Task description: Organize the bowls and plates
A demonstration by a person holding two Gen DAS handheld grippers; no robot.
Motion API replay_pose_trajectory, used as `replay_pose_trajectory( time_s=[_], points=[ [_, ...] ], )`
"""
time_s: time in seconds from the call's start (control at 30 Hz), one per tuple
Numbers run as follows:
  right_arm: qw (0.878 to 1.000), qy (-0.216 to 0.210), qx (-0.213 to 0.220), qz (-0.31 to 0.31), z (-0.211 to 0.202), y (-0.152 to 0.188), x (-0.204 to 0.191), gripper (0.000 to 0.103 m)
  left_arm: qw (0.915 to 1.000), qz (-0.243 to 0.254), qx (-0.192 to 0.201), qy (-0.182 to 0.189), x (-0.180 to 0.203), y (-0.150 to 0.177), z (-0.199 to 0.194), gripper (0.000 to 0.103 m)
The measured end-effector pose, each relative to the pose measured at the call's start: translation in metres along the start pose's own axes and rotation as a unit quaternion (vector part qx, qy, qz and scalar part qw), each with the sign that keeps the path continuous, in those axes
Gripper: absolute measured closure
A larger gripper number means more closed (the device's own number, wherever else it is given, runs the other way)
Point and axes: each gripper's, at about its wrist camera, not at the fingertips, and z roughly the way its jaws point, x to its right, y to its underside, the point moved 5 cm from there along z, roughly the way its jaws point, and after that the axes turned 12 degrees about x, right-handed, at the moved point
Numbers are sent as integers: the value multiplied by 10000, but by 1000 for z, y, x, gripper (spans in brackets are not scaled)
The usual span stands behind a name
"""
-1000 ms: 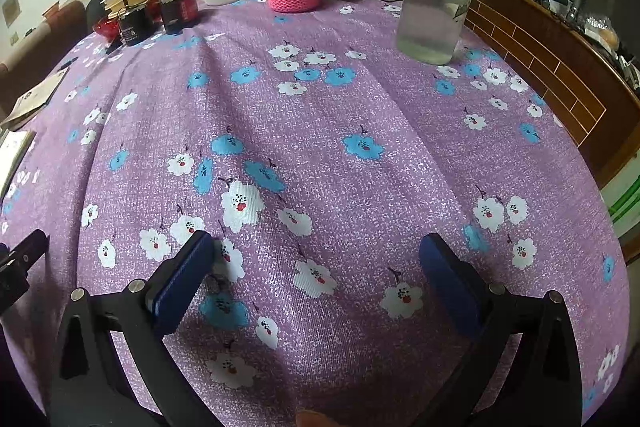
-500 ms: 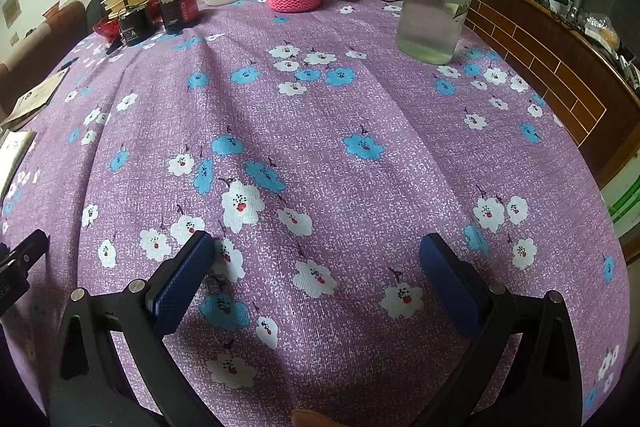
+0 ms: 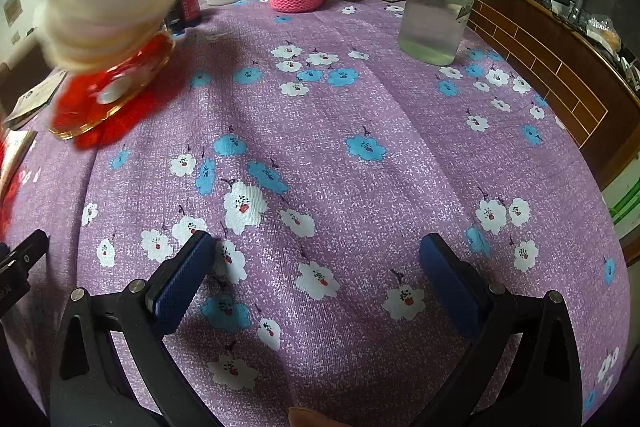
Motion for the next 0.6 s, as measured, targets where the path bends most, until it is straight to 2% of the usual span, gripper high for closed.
replay_pose_trajectory(
  time_s=[0.6],
  points=[
    [10000, 2, -2, -4, 0, 0, -1, 1, 10000, -10, 19, 19, 2, -3, -1, 1]
  ],
)
